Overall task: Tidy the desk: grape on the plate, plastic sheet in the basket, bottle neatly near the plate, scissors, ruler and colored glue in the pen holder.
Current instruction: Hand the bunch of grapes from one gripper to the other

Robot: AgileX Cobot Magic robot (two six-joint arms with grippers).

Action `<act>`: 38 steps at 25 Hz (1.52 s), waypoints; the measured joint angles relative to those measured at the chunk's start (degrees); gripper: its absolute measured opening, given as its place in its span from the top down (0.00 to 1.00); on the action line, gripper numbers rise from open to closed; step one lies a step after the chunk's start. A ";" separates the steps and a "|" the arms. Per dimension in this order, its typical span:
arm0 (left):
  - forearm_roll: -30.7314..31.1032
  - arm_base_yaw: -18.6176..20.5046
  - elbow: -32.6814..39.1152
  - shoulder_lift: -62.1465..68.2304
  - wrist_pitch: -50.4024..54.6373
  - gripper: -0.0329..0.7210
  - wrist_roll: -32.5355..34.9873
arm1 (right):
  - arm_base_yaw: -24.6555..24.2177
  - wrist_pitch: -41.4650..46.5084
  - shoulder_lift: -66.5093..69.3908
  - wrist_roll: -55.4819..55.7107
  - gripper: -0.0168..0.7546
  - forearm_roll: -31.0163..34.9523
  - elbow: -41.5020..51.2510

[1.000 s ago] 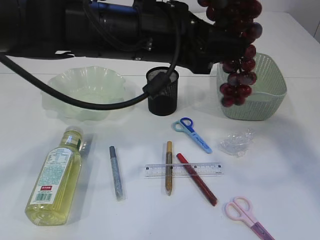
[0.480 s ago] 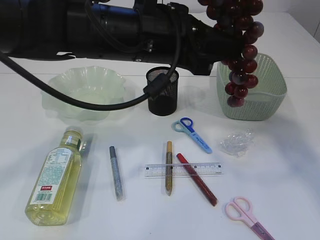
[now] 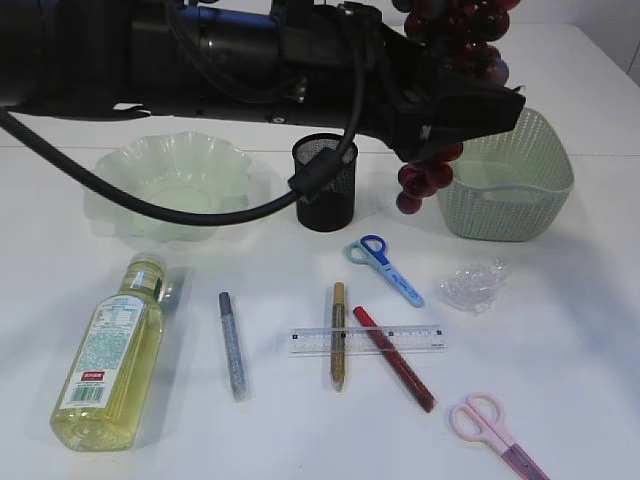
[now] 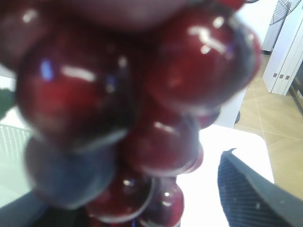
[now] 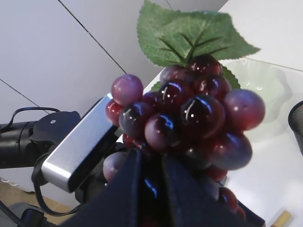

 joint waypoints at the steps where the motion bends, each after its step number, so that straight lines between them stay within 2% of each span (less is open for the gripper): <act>1: 0.00 0.00 0.00 0.00 0.02 0.16 0.00 | 0.00 0.00 0.08 0.00 0.87 0.00 0.00; 9: 0.00 -0.11 -3.37 0.50 0.02 0.16 -0.34 | 0.00 0.00 0.08 0.00 0.87 0.47 0.00; 17: 0.00 -0.20 -4.03 1.30 -0.09 0.20 -0.94 | 0.00 0.00 0.08 0.00 0.87 0.47 0.00; 20: 0.00 -0.20 -4.03 1.30 -0.92 0.33 -1.27 | 0.00 0.00 0.08 0.00 0.87 0.47 0.00; 24: 0.00 -0.20 -4.03 1.30 -1.37 0.62 -1.45 | 0.00 -0.15 0.08 0.00 0.86 0.90 0.00; 27: 0.00 -0.20 -4.03 1.30 -1.37 0.74 -1.54 | 0.00 -0.66 0.08 0.00 0.86 0.92 0.00; 33: 0.00 -0.20 -4.03 1.30 -1.37 0.79 -1.54 | 0.00 -0.81 0.08 0.00 0.85 0.92 0.00; 38: 0.00 -0.20 -4.03 1.30 -1.37 0.79 -1.58 | 0.00 -0.88 0.08 0.00 0.79 0.92 0.00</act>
